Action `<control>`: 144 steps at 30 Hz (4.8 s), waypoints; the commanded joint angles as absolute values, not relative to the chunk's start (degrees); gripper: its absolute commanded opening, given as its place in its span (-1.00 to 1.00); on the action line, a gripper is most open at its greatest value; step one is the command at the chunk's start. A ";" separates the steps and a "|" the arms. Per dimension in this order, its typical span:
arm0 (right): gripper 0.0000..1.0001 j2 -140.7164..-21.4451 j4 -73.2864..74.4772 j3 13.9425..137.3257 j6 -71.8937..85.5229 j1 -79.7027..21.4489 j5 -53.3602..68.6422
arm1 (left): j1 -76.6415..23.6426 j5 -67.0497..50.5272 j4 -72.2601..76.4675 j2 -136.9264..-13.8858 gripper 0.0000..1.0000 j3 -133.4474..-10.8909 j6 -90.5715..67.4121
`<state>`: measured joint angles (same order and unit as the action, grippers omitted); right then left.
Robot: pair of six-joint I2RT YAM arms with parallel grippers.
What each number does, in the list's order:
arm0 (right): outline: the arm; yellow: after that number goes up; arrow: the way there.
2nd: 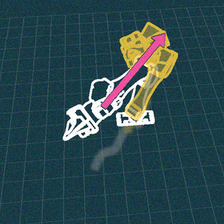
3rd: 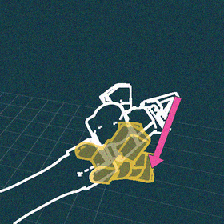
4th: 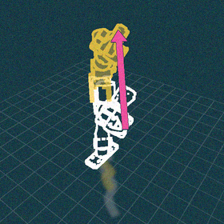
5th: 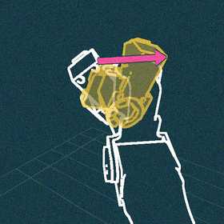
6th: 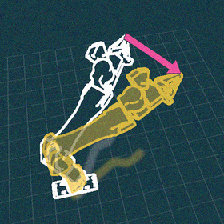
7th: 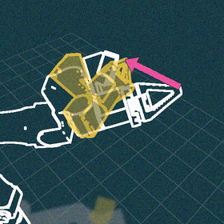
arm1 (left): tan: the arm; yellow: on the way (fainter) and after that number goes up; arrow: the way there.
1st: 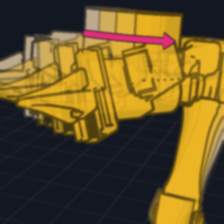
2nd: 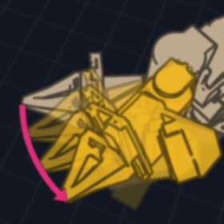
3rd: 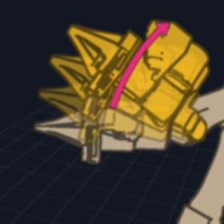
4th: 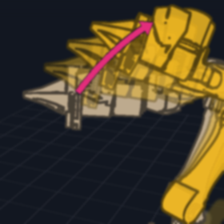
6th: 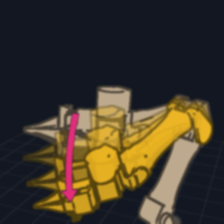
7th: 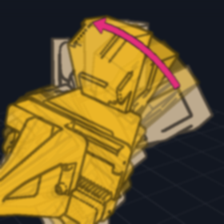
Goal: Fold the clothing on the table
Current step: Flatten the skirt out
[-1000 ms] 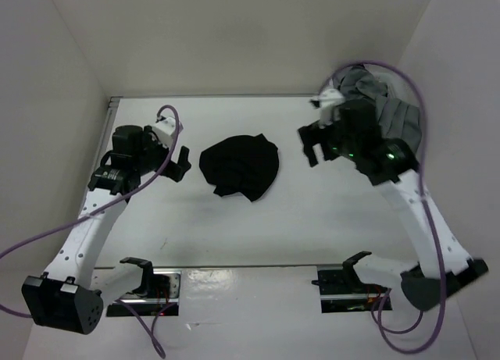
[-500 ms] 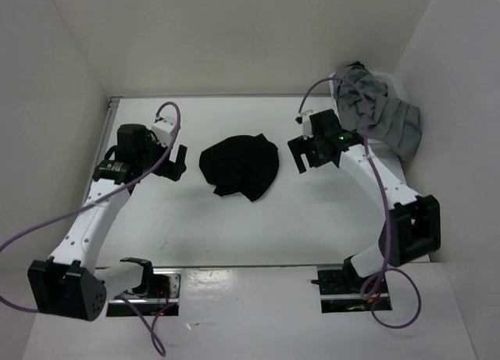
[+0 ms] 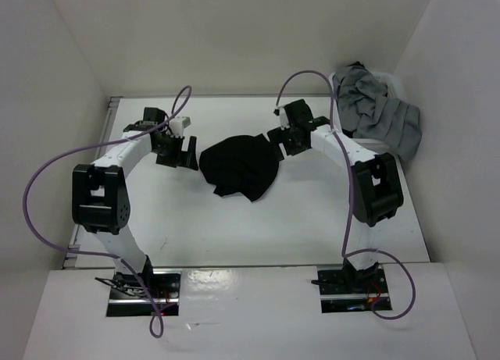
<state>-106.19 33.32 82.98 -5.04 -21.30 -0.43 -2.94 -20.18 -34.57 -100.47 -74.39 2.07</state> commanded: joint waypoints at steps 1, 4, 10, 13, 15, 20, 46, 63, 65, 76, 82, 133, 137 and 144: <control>0.80 -107.31 28.75 87.01 -3.08 -23.64 0.70 | -0.44 -27.15 -35.25 -102.48 0.99 -77.61 -1.31; 0.80 -108.46 28.13 87.54 -3.08 -24.17 2.37 | 0.35 -28.82 -33.76 -104.66 0.99 -78.22 -3.69; 0.78 -110.82 27.07 88.07 -2.46 -24.17 2.90 | 0.35 -31.28 -29.54 -110.47 0.99 -80.86 -8.61; 0.78 -111.36 26.55 88.59 -2.46 -24.17 2.29 | -0.53 -31.29 -28.13 -112.76 0.96 -83.05 -10.63; 0.78 -111.36 26.54 88.59 -2.46 -24.17 2.29 | -1.93 -29.71 -26.20 -114.34 0.96 -83.67 -12.11; 0.75 -111.36 26.54 87.98 -2.99 -24.17 2.81 | -4.31 -25.66 -23.73 -117.85 0.69 -85.95 -14.33; 0.75 -122.42 25.04 97.20 0.96 -21.18 0.70 | -6.42 -22.59 -24.35 -119.89 -0.97 -86.49 -12.40; 0.64 -128.85 26.98 100.46 0.70 -22.41 12.39 | -7.55 -23.73 -25.40 -118.74 -1.00 -85.34 -7.83; 0.49 -129.46 26.98 100.46 -0.61 -23.03 12.39 | -8.09 -23.73 -25.40 -118.74 -1.00 -85.34 -7.21; -1.00 -128.51 29.09 103.89 -1.84 -24.43 8.70 | -9.67 -24.26 -26.54 -113.21 -1.00 -86.31 -3.34; -1.00 -120.33 33.21 103.28 -3.51 -24.43 10.54 | -9.67 -23.73 -28.12 -105.57 -1.00 -87.28 0.87; 0.01 -119.61 34.02 95.19 -6.24 -19.78 13.79 | -7.38 -33.04 -31.99 -113.47 0.33 -83.67 2.02; 0.01 -121.46 34.01 95.79 -6.24 -20.38 16.78 | -7.38 -33.05 -33.13 -112.85 0.33 -82.53 2.55; 0.01 -124.98 32.35 96.33 -5.71 -22.15 17.40 | -7.38 -32.43 -33.13 -111.09 0.33 -81.39 3.69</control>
<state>-123.98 35.07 93.89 -6.31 -20.78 15.66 -7.22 -31.03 -32.69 -114.02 -82.08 2.81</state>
